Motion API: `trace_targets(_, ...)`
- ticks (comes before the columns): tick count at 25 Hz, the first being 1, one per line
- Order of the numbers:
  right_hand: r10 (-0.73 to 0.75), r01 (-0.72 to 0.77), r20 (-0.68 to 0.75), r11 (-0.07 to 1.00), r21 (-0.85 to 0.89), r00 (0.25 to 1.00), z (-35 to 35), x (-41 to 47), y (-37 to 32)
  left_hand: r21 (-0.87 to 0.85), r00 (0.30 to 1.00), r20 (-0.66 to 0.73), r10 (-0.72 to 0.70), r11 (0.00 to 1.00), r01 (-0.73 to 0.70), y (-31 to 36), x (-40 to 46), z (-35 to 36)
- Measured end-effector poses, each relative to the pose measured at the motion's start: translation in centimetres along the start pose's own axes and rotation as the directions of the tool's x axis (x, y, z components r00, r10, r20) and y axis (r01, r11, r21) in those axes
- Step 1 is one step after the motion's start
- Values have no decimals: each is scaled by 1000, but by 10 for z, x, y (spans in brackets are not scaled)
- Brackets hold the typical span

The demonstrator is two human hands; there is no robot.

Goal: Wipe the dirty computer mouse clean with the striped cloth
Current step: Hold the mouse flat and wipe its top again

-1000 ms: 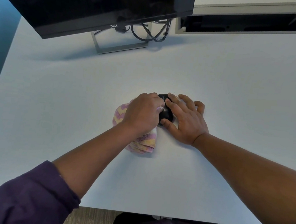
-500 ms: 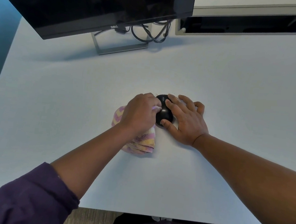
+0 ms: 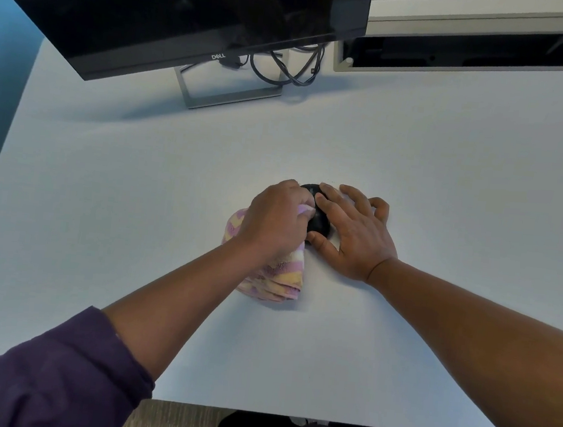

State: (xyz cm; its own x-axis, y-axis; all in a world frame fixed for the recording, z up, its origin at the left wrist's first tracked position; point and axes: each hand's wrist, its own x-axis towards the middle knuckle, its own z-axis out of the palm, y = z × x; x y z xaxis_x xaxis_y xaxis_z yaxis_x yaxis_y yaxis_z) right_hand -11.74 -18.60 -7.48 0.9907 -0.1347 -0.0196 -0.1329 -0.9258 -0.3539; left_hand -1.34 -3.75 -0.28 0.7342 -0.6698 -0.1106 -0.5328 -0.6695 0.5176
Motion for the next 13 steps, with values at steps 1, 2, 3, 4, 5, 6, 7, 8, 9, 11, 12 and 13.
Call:
trace_targets(1,4,-4,4,1000,-5,1000,0,0,-1,1,999,0,-46,999,46,2,4,1)
trace_targets(2,9,-9,6,1000,-5,1000,0,0,-1,18,996,1,-85,996,85,4,8,1)
trace_targets(3,11,-11,9,1000,0,1000,-1,0,-1,33,993,2,-117,993,117,7,11,1)
trace_targets(4,11,-11,15,1000,5,1000,-1,0,-1,37,991,3,-135,990,135,9,12,1)
trace_targets(5,12,-12,19,1000,3,1000,-1,0,-1,35,991,8,-131,991,131,12,11,0)
trace_targets(6,13,-13,21,1000,-2,1000,-2,0,-2,37,994,17,-109,993,108,13,9,1)
trace_targets(7,13,-13,19,1000,-5,1000,-2,0,-2,43,996,23,-88,995,87,14,7,2)
trace_targets(8,12,-12,18,1000,-2,1000,-3,0,-2,48,996,20,-85,995,84,14,7,2)
trace_targets(9,10,-11,16,1000,6,1000,-3,0,-2,49,995,7,-104,993,103,12,7,2)
trace_targets(11,7,-7,4,1000,12,1000,-2,-1,-1,41,990,-13,-142,989,142,9,9,1)
trace_targets(12,8,-8,5,1000,5,1000,-2,-1,-1,38,991,-7,-131,991,131,8,9,2)
trace_targets(13,9,-9,11,1000,-1,1000,-2,-1,-2,39,994,6,-113,993,112,7,7,3)
